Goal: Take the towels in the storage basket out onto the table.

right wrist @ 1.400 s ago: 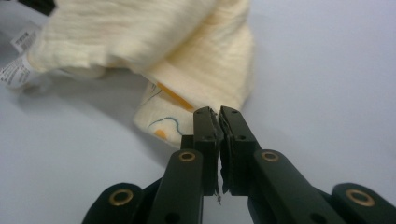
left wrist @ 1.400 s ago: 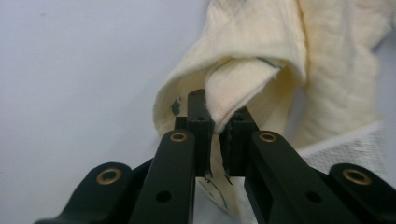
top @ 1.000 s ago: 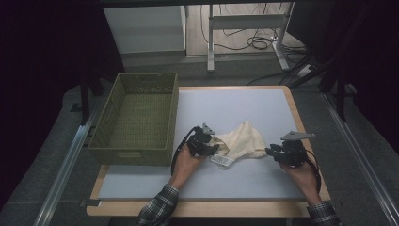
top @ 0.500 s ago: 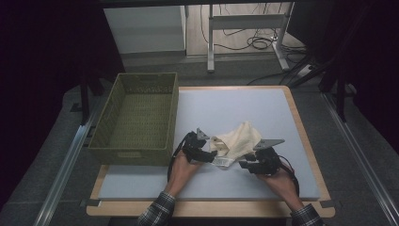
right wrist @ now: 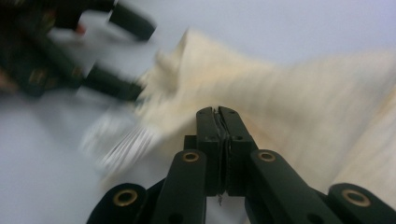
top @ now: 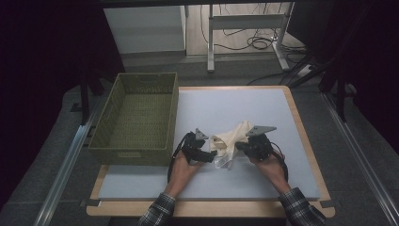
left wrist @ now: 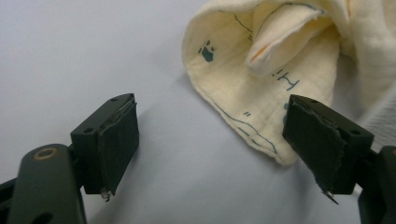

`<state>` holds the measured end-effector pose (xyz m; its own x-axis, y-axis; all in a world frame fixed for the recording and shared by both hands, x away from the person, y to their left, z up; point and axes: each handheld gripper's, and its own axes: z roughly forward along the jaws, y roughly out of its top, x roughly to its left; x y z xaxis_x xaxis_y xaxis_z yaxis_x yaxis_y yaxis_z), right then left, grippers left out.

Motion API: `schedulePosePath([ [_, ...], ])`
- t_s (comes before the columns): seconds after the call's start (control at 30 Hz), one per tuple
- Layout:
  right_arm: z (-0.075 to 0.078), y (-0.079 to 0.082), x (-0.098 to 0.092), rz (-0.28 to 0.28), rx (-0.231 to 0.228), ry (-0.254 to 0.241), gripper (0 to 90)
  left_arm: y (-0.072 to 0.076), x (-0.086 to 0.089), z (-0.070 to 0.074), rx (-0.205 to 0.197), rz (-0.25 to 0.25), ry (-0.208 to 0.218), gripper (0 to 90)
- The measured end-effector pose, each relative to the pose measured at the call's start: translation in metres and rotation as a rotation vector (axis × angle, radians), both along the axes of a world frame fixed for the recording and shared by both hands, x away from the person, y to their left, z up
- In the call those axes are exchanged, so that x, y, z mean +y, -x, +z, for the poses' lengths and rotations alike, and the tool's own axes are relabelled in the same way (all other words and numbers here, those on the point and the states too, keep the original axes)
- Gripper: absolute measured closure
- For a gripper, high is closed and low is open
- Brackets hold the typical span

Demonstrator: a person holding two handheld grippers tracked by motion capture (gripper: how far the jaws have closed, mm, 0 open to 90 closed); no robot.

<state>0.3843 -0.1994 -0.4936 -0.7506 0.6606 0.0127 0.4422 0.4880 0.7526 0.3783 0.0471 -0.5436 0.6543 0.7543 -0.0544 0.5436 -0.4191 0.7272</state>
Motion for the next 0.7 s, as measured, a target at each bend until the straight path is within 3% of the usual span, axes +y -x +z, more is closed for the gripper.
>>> schedulePosePath([
  [0.2, 0.016, -0.035, 0.02, -0.006, -0.008, 0.037, 87.2, 0.0, 0.0, 0.0, -0.004, 0.001, 0.0, 18.6],
  [0.3, 0.02, -0.039, 0.023, 0.0, 0.009, 0.016, 84.0, 0.0, 0.0, 0.0, -0.005, 0.001, 0.001, 18.7],
  [0.37, 0.021, -0.033, 0.02, 0.013, 0.028, -0.008, 81.3, 0.0, 0.0, 0.0, -0.005, 0.0, 0.0, 18.8],
  [0.53, 0.018, -0.004, 0.01, 0.043, 0.044, -0.006, 67.7, 0.0, 0.0, 0.0, -0.004, 0.002, 0.003, 18.8],
  [0.6, 0.01, 0.006, 0.008, 0.051, 0.067, -0.002, 58.0, 0.0, 0.0, 0.0, -0.003, 0.002, 0.001, 18.8],
  [0.7, -0.006, 0.011, 0.009, 0.053, 0.083, 0.028, 51.5, 0.0, 0.0, 0.0, -0.002, 0.001, -0.001, 18.9],
])
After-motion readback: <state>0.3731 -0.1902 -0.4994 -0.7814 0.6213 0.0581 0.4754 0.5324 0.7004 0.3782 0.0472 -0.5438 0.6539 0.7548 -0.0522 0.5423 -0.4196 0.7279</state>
